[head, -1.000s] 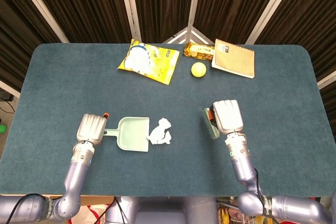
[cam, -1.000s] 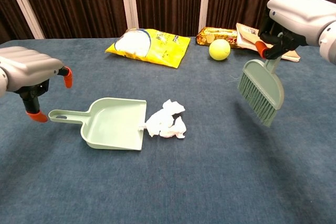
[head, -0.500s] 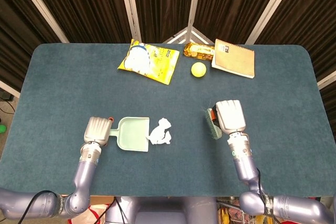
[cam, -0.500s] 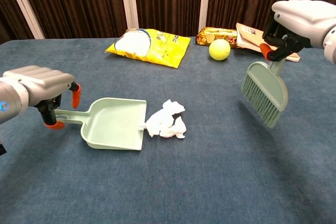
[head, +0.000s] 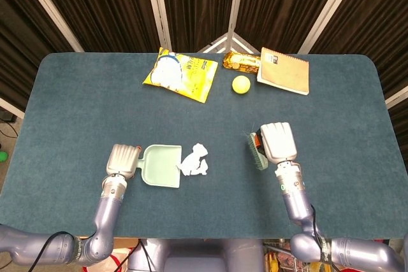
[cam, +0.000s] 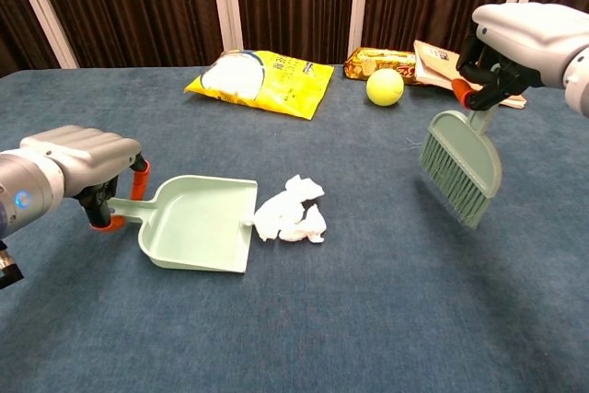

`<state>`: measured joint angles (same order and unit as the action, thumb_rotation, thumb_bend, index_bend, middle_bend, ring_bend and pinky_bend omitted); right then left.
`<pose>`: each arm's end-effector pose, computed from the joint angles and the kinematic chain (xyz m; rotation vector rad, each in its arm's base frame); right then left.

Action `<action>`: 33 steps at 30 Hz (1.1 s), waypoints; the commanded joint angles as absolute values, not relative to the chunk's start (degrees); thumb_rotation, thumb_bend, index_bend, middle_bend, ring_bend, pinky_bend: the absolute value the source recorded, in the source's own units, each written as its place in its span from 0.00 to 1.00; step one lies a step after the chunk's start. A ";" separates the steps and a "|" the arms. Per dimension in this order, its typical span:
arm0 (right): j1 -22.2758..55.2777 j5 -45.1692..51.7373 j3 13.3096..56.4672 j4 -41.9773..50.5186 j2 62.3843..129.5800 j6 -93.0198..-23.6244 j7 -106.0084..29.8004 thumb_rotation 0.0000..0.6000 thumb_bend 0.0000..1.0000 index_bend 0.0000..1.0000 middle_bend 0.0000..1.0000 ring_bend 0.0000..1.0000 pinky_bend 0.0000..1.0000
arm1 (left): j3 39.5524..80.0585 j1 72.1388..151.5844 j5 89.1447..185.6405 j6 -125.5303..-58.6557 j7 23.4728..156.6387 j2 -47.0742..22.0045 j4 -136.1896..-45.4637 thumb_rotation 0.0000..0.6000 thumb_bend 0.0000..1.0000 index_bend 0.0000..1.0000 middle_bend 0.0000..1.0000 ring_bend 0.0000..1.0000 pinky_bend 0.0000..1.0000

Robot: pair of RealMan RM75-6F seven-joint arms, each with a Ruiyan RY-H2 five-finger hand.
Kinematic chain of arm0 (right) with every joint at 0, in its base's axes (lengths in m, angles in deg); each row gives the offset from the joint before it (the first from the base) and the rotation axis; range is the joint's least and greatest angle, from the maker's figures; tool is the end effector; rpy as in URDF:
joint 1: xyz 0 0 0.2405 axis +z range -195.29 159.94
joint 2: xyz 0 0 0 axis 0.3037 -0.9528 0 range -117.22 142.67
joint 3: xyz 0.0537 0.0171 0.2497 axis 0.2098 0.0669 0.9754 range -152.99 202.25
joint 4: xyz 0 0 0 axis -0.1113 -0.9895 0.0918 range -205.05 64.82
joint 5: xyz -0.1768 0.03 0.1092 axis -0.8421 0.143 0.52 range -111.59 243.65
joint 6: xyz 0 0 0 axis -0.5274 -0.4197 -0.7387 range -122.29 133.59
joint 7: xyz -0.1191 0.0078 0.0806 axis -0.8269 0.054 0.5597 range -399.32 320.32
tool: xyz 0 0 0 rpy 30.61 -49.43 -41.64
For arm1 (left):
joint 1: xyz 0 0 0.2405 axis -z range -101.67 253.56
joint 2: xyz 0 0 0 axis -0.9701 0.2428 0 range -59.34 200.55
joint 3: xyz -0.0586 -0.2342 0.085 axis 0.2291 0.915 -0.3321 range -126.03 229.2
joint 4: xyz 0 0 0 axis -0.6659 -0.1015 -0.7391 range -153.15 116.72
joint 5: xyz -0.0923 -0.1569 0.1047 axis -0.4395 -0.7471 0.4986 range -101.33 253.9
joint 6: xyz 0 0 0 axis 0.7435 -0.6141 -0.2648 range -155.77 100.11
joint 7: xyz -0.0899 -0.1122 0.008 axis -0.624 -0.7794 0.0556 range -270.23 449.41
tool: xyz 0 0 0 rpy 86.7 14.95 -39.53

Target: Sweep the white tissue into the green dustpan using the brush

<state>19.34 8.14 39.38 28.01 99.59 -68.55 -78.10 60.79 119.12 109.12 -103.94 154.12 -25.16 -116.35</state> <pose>-0.1359 -0.3267 0.0381 1.5614 -0.8074 0.9358 -0.1476 0.2978 -0.0355 -1.7503 -0.8302 -0.3823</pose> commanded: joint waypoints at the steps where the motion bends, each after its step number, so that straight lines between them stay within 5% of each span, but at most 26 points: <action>1: 19.42 7.96 39.26 27.96 99.63 -68.65 -78.38 1.00 0.57 1.00 0.98 0.98 0.96 | 60.79 119.10 110.21 -104.03 152.89 -25.14 -116.31 1.00 0.54 0.60 0.99 0.96 0.92; 33: 22.56 9.70 38.21 28.28 107.48 -68.65 -84.58 1.00 0.57 1.00 0.98 0.98 0.96 | 63.52 123.41 103.27 -105.52 155.47 -30.71 -115.27 1.00 0.55 0.63 1.00 0.97 0.92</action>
<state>22.28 9.36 38.18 28.65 107.04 -68.82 -84.29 63.55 123.38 103.25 -105.48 155.45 -30.70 -115.24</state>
